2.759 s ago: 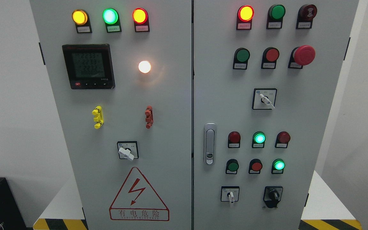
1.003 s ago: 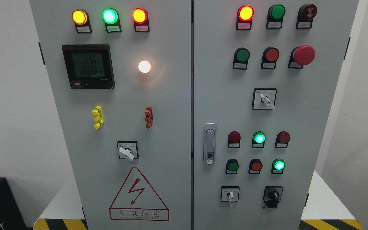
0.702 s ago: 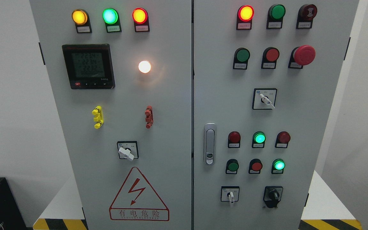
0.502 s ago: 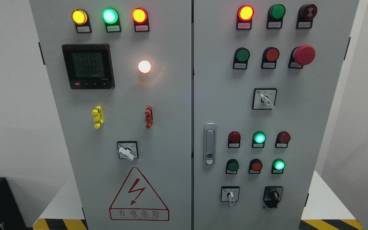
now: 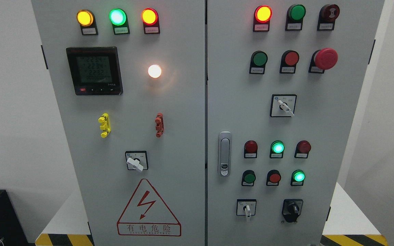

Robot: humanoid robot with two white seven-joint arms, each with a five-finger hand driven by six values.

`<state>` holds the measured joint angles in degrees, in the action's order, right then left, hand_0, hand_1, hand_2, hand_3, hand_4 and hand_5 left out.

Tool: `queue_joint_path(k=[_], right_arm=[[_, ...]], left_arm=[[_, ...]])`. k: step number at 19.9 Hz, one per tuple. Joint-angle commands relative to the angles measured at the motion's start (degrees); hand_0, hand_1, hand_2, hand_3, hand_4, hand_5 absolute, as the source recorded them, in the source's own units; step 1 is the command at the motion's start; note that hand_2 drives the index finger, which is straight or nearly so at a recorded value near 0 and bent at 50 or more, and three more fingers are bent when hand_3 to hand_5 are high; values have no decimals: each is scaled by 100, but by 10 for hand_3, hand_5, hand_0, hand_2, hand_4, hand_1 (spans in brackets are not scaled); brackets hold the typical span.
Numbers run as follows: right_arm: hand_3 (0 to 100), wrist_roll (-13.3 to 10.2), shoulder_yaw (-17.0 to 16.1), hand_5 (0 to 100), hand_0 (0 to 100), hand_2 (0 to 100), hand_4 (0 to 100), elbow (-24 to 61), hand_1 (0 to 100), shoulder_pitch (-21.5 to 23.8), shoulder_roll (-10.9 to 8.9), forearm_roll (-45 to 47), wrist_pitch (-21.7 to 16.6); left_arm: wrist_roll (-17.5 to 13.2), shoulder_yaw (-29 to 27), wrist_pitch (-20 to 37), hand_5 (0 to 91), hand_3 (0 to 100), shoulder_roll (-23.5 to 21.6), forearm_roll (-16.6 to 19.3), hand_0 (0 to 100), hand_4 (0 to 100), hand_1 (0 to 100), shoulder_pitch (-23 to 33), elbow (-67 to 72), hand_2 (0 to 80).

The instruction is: Flip black knob to close circuit

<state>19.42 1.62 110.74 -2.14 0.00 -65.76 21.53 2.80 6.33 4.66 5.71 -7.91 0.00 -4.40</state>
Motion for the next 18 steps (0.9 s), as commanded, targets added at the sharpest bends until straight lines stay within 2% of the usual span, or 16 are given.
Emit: queue_joint_path(k=[1, 11, 14, 18], right_arm=[[1000, 88, 93, 937, 0, 892, 914, -448, 0, -533, -158, -147, 149], [1000, 141, 58, 938, 0, 891, 914, -826, 0, -823, -184, -314, 185], [1000, 150, 49, 938, 0, 891, 915, -922, 0, -937, -447, -305, 316], [1000, 150, 23, 938, 0, 891, 916, -1045, 0, -1043, -545, -270, 352]], left_arm=[[2, 0, 0, 0, 0, 0, 0, 120, 0, 556, 123, 1, 0], [2, 0, 0, 0, 0, 0, 0, 120, 0, 556, 123, 1, 0], [2, 0, 9, 0, 0, 0, 0, 120, 0, 556, 123, 1, 0], [2, 0, 0, 0, 0, 0, 0, 120, 0, 556, 123, 1, 0]])
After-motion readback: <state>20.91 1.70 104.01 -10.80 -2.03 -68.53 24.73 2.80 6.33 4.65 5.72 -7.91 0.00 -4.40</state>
